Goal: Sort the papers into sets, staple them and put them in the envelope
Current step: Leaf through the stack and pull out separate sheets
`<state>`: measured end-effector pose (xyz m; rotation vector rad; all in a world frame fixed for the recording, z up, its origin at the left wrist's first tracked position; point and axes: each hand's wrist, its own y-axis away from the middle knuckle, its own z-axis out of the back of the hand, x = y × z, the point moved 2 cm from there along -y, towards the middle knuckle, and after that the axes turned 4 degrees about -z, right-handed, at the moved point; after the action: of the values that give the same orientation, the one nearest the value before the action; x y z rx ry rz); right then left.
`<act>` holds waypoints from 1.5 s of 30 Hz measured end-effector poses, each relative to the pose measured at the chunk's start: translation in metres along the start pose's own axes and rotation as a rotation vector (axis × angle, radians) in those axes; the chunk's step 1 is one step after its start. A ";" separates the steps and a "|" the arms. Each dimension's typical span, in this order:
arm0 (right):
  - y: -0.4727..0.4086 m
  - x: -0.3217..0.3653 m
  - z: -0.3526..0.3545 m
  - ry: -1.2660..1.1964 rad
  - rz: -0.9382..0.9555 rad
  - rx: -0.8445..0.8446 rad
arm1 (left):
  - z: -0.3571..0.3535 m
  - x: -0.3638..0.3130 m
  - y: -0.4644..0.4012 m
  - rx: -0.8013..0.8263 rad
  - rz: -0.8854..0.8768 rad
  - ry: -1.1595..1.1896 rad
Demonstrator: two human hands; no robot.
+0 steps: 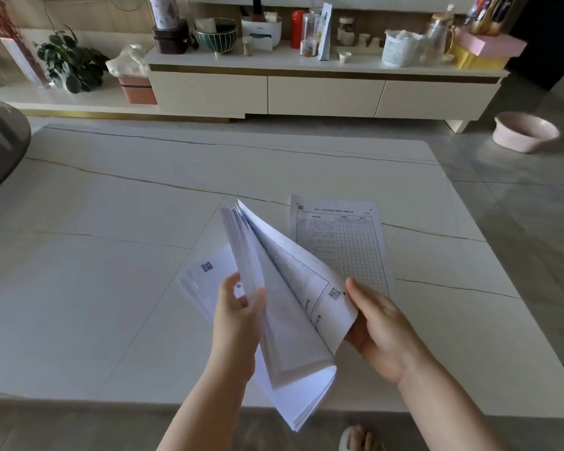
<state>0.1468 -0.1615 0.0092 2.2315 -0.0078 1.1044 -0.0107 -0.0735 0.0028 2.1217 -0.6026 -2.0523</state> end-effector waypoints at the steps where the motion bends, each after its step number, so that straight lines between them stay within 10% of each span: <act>1: 0.000 0.000 0.001 0.015 0.013 -0.014 | 0.000 -0.002 0.001 0.029 -0.049 -0.006; 14: 0.011 0.010 0.011 0.813 0.241 0.154 | 0.000 -0.006 0.002 0.077 -0.135 -0.056; 19: 0.003 0.005 0.017 1.187 0.580 -0.180 | 0.001 -0.004 0.001 0.088 -0.095 0.046; 24: 0.009 0.012 0.020 1.071 0.591 -0.314 | 0.002 -0.004 0.001 0.102 -0.049 0.152; 34: 0.021 -0.006 -0.017 1.129 0.429 0.071 | -0.004 0.002 0.002 0.079 -0.008 0.311; 45: 0.012 0.002 -0.002 0.855 0.417 -0.163 | -0.011 0.003 0.004 0.176 0.066 0.201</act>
<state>0.1432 -0.1692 0.0180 1.4945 -0.1999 2.1190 -0.0010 -0.0800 0.0022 2.3325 -0.8370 -1.7831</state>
